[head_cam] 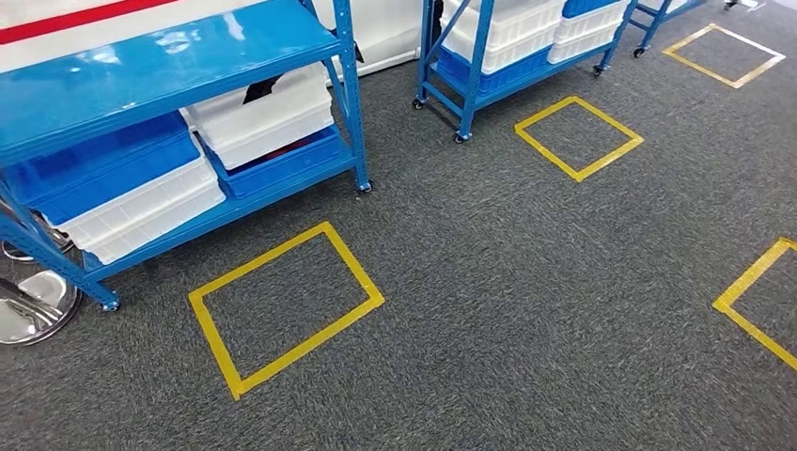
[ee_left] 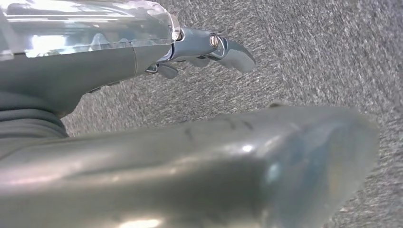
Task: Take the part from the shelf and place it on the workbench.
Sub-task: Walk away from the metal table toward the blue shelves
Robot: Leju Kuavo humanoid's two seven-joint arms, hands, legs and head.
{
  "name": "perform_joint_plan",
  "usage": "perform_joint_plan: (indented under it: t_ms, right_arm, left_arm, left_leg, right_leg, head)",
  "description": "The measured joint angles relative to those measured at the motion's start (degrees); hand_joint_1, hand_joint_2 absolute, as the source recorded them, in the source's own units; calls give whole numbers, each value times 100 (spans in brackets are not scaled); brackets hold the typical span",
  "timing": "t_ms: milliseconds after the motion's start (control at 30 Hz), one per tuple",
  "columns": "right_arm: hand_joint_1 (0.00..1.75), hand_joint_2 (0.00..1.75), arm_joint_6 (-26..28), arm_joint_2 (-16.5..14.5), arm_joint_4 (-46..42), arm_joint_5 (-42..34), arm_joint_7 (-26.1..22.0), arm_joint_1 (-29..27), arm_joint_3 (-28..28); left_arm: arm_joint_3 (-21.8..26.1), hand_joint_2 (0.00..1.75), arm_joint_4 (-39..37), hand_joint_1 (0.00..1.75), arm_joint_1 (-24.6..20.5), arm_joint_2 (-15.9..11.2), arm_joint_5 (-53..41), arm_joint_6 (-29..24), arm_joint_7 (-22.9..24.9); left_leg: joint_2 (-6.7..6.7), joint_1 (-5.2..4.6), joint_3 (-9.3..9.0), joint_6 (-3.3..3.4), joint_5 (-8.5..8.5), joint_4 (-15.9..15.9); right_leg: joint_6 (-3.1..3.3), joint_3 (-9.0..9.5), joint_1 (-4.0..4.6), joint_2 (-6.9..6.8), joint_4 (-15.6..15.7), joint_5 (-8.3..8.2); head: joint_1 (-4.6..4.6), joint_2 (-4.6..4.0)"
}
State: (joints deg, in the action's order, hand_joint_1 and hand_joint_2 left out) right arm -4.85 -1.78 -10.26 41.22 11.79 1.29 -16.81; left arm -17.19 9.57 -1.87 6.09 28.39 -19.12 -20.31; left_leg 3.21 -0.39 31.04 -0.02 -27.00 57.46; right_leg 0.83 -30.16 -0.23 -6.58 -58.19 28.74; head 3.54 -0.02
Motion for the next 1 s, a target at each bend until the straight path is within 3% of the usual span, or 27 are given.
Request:
perform_joint_plan:
  t_ms: [33,100,133,200,233,267,300,333,367,433,533,567,633,700,733,767,800,833,900,933,1000]
  right_arm:
    - [0,0,0,0,-1,0,-3,19,-1]
    - [0,0,-1,3,-4,0,-9,39,-3]
    - [0,0,-1,5,-6,0,-13,33,-5]
    - [0,0,-7,8,-6,0,-19,10,-8]
    - [0,0,-9,8,-6,0,-20,5,-8]
    - [0,0,-11,8,-6,1,-20,0,-8]
    - [0,0,-11,9,-6,2,-20,-6,-9]
    - [0,0,-3,13,-6,1,-20,-12,-9]
    - [0,0,21,17,-6,-15,-22,-19,-14]
    - [0,0,108,24,-6,-82,-36,-20,-59]
    - [0,0,228,25,-8,-218,-77,36,-183]
    - [0,0,251,23,-8,-249,-89,48,-222]
    - [0,0,275,21,-8,-281,-101,37,-288]
    - [0,0,284,23,-8,-296,-105,3,-342]
    - [0,0,285,25,-8,-301,-105,-13,-364]
    - [0,0,286,26,-8,-304,-105,-22,-383]
    - [0,0,286,26,-8,-306,-106,-26,-397]
    - [0,0,286,26,-8,-308,-108,-26,-408]
    - [0,0,286,23,-8,-310,-113,-27,-421]
    - [0,0,286,19,-8,-312,-116,-26,-426]
    - [0,0,287,11,-8,-314,-121,-18,-434]
  left_arm:
    - [1,0,0,0,8,-1,1,1,-2]
    - [0,0,0,0,26,-2,10,2,-2]
    - [0,0,1,0,26,-1,14,3,-2]
    - [-1,0,1,0,16,2,18,4,-2]
    - [-1,0,1,0,13,3,17,5,-2]
    - [-1,0,1,0,16,3,18,7,-3]
    - [-1,0,1,0,21,3,19,11,-5]
    - [-1,0,1,0,25,4,21,20,-10]
    - [0,0,1,0,28,6,29,36,-24]
    - [1,0,1,0,28,9,61,73,-69]
    - [1,0,1,0,44,10,92,114,-134]
    - [1,0,1,0,49,9,92,122,-146]
    - [1,0,1,0,42,8,92,133,-155]
    - [1,0,1,0,26,8,92,148,-161]
    - [1,0,1,0,21,8,91,158,-163]
    - [1,0,1,0,25,8,90,168,-164]
    - [1,0,1,0,33,8,89,176,-165]
    - [1,0,1,0,42,8,87,180,-166]
    - [1,0,1,0,50,5,84,185,-170]
    - [1,0,1,0,48,1,84,187,-175]
    - [1,0,1,0,41,-8,83,194,-184]
  left_leg:
    - [-64,8,-7,31,18,-19]
    - [-176,40,-33,94,72,-78]
    - [-229,60,-42,124,103,-105]
    - [-341,69,-13,157,131,-110]
    - [-403,69,-2,161,136,-104]
    - [-476,69,2,160,136,-96]
    - [-552,70,1,156,133,-85]
    - [-629,74,-4,146,127,-71]
    - [-701,79,-7,129,117,-51]
    - [-801,65,12,70,81,5]
    - [-852,59,46,-39,41,7]
    - [-820,68,47,-72,25,25]
    - [-628,79,159,-123,-143,310]
    - [-430,93,515,-162,-496,1025]
    - [-399,100,722,-179,-644,1406]
    - [-385,104,875,-188,-698,1666]
    - [-379,105,927,-185,-639,1720]
    - [-372,102,860,-169,-467,1538]
    - [-335,76,508,-85,-33,766]
    - [-308,54,345,-35,91,425]
    - [-277,11,204,45,112,123]
  right_leg:
    - [-32,13,3,-50,9,5]
    - [-92,-3,-13,105,-105,110]
    - [-116,-87,-24,266,-307,251]
    - [-141,-428,-55,563,-1033,637]
    - [-153,-606,-62,613,-1388,773]
    - [-164,-721,-68,630,-1600,799]
    - [-172,-736,-77,638,-1595,705]
    - [-175,-637,-90,659,-1347,504]
    - [-174,-469,-107,707,-942,256]
    - [-155,-192,-114,826,-258,-37]
    - [-60,-138,-93,851,-78,-53]
    - [-18,-125,-95,829,-63,-56]
    - [60,-91,-108,767,-33,-57]
    - [106,-65,-99,690,-26,-29]
    - [115,-55,-90,655,-28,-11]
    - [117,-38,-81,625,-30,12]
    - [115,-12,-74,606,-31,38]
    - [109,28,-66,589,-31,67]
    - [88,126,-55,559,-26,136]
    - [63,163,-47,548,-25,172]
    - [-6,208,-46,530,-35,205]
  head:
    - [0,0]
    - [-1,0]
    - [-1,0]
    - [-1,0]
    - [-1,0]
    - [-2,0]
    - [-2,0]
    - [-2,0]
    - [-2,0]
    - [-2,0]
    - [0,0]
    - [-1,0]
    - [0,0]
    - [0,0]
    - [0,0]
    - [0,0]
    - [0,0]
    - [0,0]
    - [-1,0]
    - [-1,0]
    - [-1,0]
